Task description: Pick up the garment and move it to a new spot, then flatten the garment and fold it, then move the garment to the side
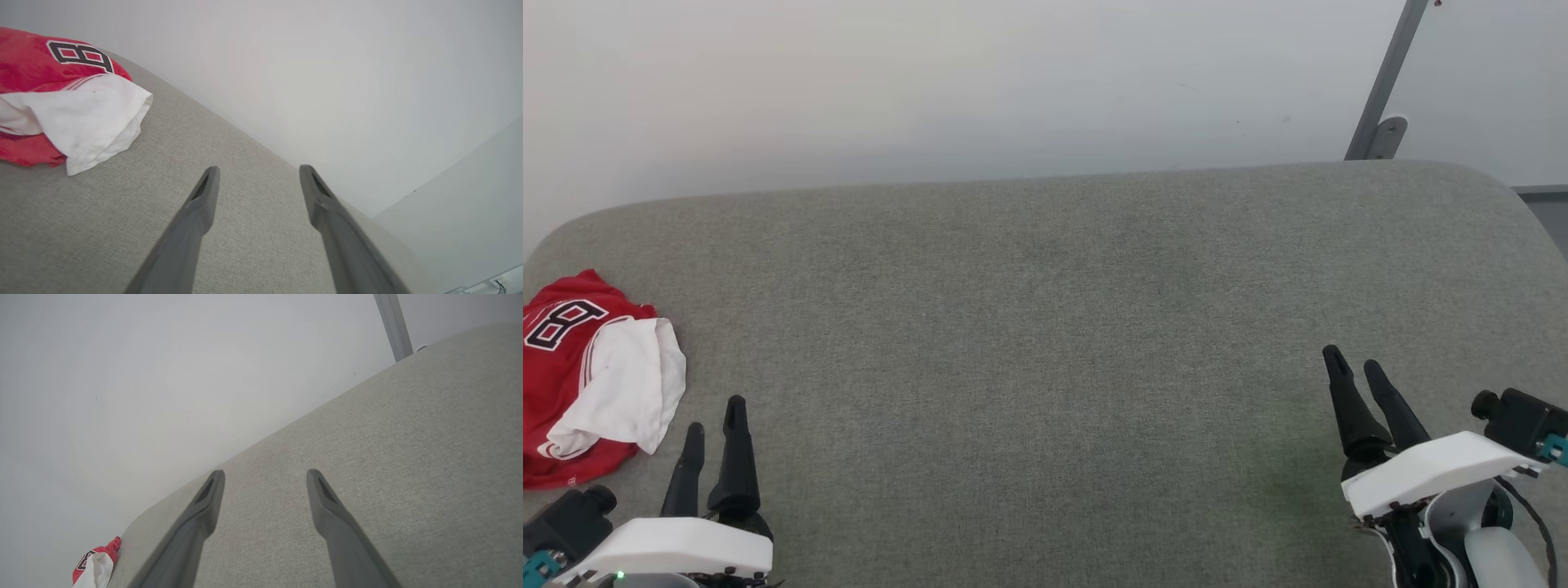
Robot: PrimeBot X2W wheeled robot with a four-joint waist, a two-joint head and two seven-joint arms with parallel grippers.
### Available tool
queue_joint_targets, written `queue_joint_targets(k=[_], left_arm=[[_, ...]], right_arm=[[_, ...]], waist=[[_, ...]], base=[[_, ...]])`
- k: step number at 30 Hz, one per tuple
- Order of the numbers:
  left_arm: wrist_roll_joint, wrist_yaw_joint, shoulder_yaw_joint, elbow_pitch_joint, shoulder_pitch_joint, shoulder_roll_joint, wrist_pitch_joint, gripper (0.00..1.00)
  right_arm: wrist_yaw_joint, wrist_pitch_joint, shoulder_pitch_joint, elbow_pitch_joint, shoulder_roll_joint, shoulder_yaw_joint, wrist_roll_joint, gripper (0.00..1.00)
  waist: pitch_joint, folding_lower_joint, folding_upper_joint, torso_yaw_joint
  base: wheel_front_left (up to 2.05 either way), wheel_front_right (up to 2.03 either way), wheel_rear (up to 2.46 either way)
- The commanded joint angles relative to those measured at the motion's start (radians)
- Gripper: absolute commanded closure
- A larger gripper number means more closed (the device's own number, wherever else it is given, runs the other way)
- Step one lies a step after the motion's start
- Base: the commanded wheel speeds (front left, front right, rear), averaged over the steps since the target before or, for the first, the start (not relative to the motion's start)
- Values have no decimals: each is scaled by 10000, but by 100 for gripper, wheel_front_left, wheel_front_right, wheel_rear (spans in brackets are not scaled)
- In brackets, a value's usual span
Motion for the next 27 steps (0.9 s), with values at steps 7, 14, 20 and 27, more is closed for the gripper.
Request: queue_joint_targets(k=[7, 14, 20, 27], left_arm=[[858, -160, 98, -197, 93, 76, -262, 0], [1487, -254, 125, -238, 140, 98, -414, 0], [2072, -327, 161, -289, 203, 126, -557, 0], [2726, -403, 184, -310, 236, 171, -718, 0]], right_arm=[[0, -159, -208, -243, -110, 75, -762, 0], [0, -212, -218, -326, -159, 129, -1319, 0], [0, -281, -215, -422, -188, 147, -1869, 0], [0, -322, -224, -530, -212, 157, -2488, 0]], waist=[[9, 0, 0, 13], [19, 0, 0, 17], [28, 0, 0, 12], [58, 0, 0, 8]], base=[[0, 0, 0], [0, 0, 0], [0, 0, 0], [0, 0, 0]])
